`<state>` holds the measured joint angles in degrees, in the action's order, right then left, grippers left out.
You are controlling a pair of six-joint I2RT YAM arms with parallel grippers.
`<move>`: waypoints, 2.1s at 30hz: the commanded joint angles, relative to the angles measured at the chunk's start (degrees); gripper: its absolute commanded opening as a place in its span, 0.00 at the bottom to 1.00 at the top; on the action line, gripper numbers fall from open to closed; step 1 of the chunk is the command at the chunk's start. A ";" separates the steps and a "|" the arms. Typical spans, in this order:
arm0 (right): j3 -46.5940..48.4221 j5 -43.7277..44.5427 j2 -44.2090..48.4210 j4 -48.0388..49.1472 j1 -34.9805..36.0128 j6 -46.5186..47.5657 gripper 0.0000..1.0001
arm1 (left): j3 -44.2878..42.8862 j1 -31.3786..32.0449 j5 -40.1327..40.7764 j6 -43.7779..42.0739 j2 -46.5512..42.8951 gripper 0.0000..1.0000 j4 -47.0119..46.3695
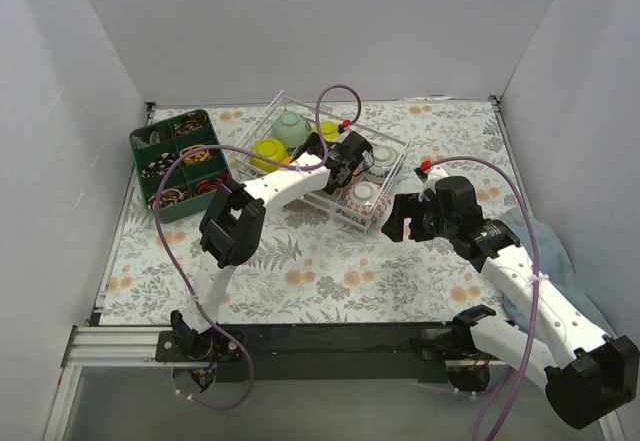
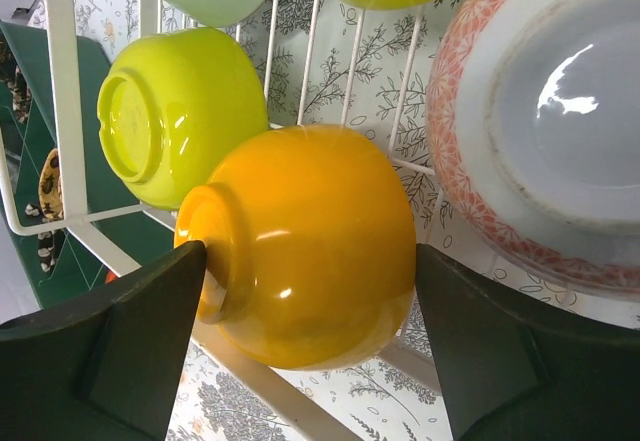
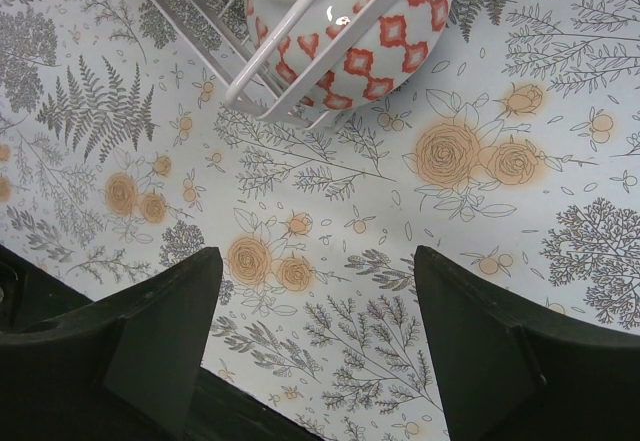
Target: Unload the bowls from the dish rack
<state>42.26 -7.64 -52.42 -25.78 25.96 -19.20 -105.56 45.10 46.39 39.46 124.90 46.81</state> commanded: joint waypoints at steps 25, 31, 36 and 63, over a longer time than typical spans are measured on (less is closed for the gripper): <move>2.48 -1.24 0.66 1.17 -0.03 0.04 0.85 | 1.41 -0.36 -0.51 -3.16 -11.25 0.20 -6.54; 2.82 -2.20 0.48 1.70 -0.03 -0.05 0.85 | 2.55 -1.07 -2.18 -2.03 -13.10 0.11 -8.31; 3.27 -4.05 0.66 3.10 -0.03 0.48 0.85 | 1.94 -2.82 -8.41 2.45 -14.95 0.08 -7.78; 15.21 -22.42 -15.51 29.90 0.67 0.83 0.84 | 15.11 -10.30 -51.91 43.49 -36.12 0.01 -19.89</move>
<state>53.21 -27.70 -65.78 -3.33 26.04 -19.11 -93.76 34.68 4.25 73.14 94.87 34.30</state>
